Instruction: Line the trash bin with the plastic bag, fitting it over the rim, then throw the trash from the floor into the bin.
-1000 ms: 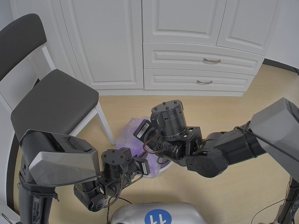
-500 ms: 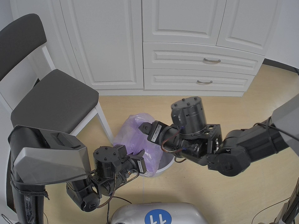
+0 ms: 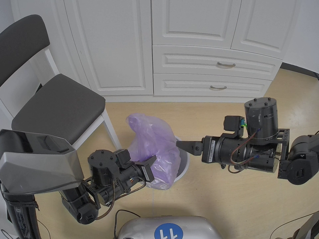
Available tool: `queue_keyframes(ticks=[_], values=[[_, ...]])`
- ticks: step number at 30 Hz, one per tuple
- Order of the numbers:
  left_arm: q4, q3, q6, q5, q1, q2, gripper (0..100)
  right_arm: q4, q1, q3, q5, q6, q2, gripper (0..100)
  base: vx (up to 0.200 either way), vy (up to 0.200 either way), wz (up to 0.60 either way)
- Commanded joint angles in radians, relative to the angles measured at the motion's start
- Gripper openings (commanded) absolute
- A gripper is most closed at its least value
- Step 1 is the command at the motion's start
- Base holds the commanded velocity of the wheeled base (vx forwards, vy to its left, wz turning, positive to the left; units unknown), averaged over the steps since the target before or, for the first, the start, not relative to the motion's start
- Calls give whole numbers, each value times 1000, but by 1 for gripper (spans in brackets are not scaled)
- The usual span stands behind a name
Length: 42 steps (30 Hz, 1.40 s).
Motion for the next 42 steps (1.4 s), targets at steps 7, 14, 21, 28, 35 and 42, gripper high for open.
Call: queue_keyframes(ticks=[7, 14, 21, 28, 35, 42], values=[[2, 8, -81, -51, 41, -71, 0, 3, -65, -5, 6, -8, -4, 100, 0, 0, 0], [56, -35, -218, -99, 44, -102, 0, 6, -103, -50, 4, -3, 55, 100, 0, 0, 0], [343, -182, -374, -85, 53, -160, 0, 5, -111, -81, -8, 9, 94, 100, 0, 0, 0], [541, -310, -448, -37, 79, -143, 0, 6, -112, -96, -10, 20, 133, 100, 0, 0, 0], [611, -406, -546, -36, 99, -40, 0, 5, -111, -117, -48, 20, 206, 100, 0, 0, 0], [648, -437, -551, -37, 99, -2, 0, 5, -112, -125, -50, 20, 229, 100, 0, 0, 0]])
